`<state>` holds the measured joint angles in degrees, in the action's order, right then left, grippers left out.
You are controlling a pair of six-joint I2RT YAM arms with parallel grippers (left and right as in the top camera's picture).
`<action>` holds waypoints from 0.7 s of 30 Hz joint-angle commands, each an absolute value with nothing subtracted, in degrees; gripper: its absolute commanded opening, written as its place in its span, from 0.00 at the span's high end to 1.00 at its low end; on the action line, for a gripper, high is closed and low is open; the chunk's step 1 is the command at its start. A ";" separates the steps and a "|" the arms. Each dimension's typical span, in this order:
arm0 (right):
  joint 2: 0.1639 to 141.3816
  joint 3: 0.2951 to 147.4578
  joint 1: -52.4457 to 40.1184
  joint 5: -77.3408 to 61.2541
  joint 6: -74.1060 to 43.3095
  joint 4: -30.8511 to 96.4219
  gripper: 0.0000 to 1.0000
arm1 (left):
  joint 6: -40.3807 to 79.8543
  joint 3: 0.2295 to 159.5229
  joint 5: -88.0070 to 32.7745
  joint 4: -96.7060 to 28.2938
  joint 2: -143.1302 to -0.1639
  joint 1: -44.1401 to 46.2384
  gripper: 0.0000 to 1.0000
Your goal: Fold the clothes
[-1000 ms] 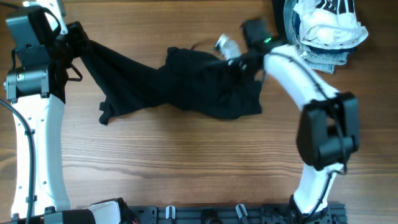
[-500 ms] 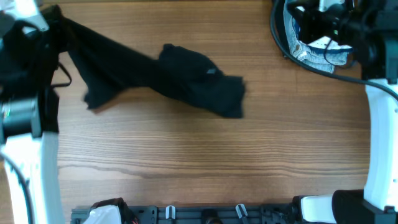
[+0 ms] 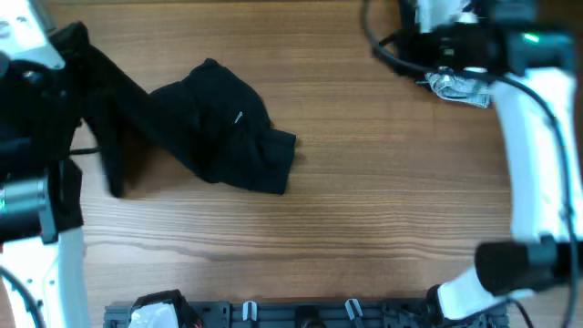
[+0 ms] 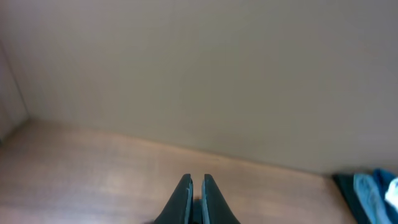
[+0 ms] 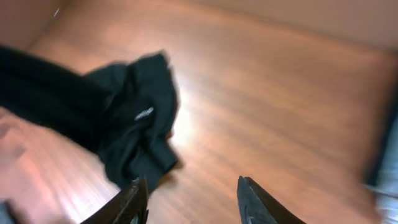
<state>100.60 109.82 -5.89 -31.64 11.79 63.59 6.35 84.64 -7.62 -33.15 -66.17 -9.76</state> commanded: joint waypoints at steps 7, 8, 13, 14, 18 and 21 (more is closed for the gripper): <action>119.68 108.84 -21.78 -35.68 6.11 52.64 0.41 | 6.68 85.19 -8.88 -34.76 -70.83 -9.80 0.96; 121.25 108.84 -23.11 -35.66 4.99 51.03 0.41 | 6.68 85.19 -8.88 -34.76 -71.09 -9.82 0.96; 127.35 108.84 -29.76 -27.66 -9.80 41.25 0.40 | 6.68 85.19 -8.86 -34.79 -72.03 -9.80 0.96; 127.94 108.84 -30.89 -25.28 -13.32 40.07 0.39 | 6.68 85.19 -8.71 -34.87 -72.07 -9.82 0.96; 128.81 108.84 -35.09 -15.99 -23.53 37.74 0.19 | 6.68 85.19 -7.40 -35.42 -72.10 -9.82 0.96; 129.23 108.84 -37.65 -10.39 -27.33 35.88 0.04 | 6.68 85.19 -7.40 -35.48 -72.14 -9.80 0.96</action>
<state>128.38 108.88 -35.66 -19.81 -18.06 37.06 6.35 84.64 -7.92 -35.81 -72.12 -9.76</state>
